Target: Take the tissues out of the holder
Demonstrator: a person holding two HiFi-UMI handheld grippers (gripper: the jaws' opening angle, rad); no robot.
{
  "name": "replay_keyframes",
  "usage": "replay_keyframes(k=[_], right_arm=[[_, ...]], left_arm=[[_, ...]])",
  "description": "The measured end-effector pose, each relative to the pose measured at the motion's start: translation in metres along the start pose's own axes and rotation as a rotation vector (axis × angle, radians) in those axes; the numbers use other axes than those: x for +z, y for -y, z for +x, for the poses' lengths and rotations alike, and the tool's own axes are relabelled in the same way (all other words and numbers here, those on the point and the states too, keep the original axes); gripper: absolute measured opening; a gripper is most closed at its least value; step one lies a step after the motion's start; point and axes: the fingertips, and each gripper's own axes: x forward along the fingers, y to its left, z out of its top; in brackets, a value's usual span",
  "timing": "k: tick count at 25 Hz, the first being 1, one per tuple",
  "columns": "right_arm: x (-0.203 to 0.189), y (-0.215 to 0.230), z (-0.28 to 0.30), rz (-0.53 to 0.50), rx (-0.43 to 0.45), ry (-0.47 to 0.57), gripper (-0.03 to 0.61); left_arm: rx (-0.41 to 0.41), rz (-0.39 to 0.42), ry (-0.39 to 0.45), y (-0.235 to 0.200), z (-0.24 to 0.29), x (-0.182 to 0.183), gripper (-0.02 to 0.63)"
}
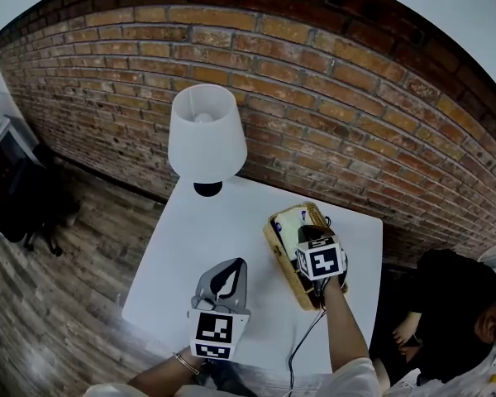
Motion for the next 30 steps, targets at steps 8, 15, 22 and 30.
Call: replay_keyframes(k=[8,15,22,30], right_arm=[[0.021,0.0,-0.022,0.0,-0.018,0.035,0.014],[0.04,-0.013,-0.039,-0.008,-0.009,0.073,0.014],[0.044,-0.034,-0.052,-0.017,0.002,0.079,0.014],[0.043,-0.066,-0.065,-0.014,0.015,0.09,0.012]], left_arm=[[-0.008,-0.006,0.029,0.001,-0.01,0.014,0.006],[-0.006,-0.003,0.048,-0.002,-0.025,0.023,0.006],[-0.004,-0.005,0.064,-0.004,-0.045,0.028,0.006],[0.008,-0.01,0.063,-0.014,-0.075,0.023,0.006]])
